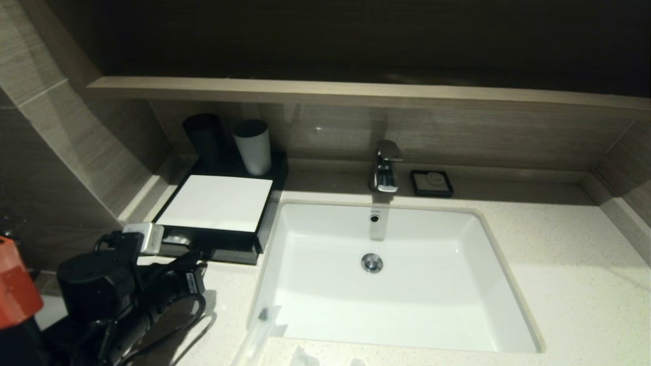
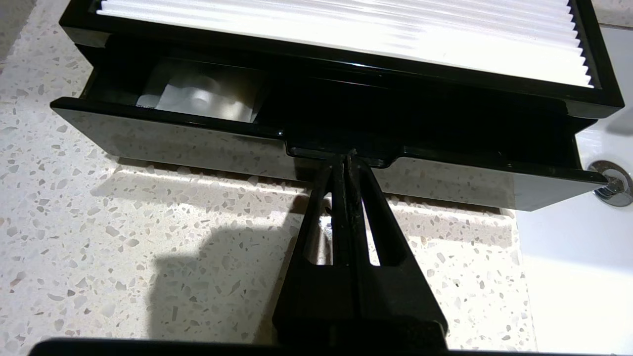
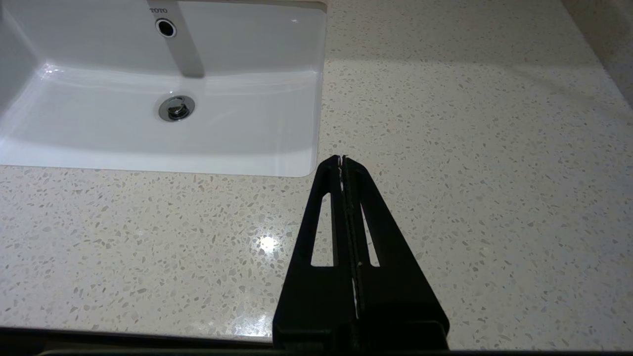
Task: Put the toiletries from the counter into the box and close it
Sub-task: Open the drawer
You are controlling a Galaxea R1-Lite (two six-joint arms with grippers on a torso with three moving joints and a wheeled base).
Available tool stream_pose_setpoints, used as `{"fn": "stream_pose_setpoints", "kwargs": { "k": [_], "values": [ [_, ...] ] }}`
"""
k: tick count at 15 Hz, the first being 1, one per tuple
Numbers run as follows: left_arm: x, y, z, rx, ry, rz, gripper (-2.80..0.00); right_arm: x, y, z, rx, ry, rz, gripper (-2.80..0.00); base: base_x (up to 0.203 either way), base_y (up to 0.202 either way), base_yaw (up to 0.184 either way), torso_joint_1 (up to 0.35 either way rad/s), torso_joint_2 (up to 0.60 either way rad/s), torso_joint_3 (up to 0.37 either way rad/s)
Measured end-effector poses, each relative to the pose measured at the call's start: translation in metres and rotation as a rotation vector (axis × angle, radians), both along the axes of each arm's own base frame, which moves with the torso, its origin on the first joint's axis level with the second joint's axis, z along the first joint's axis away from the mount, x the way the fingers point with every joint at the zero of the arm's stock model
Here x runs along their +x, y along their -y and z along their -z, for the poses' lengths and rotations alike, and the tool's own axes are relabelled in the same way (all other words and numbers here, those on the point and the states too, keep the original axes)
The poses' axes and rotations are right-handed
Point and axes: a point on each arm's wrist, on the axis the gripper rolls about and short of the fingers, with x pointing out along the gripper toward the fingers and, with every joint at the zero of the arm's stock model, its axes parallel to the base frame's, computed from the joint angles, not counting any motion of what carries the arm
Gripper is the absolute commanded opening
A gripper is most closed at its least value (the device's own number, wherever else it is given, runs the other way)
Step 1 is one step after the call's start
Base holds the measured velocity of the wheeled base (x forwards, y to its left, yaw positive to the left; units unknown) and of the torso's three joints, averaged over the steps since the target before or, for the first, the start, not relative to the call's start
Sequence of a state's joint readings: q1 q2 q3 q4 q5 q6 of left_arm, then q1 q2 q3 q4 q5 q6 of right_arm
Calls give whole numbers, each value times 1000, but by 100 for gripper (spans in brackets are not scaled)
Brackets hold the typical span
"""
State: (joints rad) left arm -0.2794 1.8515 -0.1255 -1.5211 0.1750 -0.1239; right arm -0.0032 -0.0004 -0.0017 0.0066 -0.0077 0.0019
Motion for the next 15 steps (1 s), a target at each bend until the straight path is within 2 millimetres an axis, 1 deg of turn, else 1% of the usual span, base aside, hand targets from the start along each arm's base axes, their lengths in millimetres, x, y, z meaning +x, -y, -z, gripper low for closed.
{"fn": "stream_pose_setpoints", "kwargs": {
  "k": [15],
  "values": [
    [4, 1, -2, 10, 15, 1, -280, 0, 0, 0, 0, 0, 0, -280, 0, 0, 0, 0, 0, 0]
  ]
}}
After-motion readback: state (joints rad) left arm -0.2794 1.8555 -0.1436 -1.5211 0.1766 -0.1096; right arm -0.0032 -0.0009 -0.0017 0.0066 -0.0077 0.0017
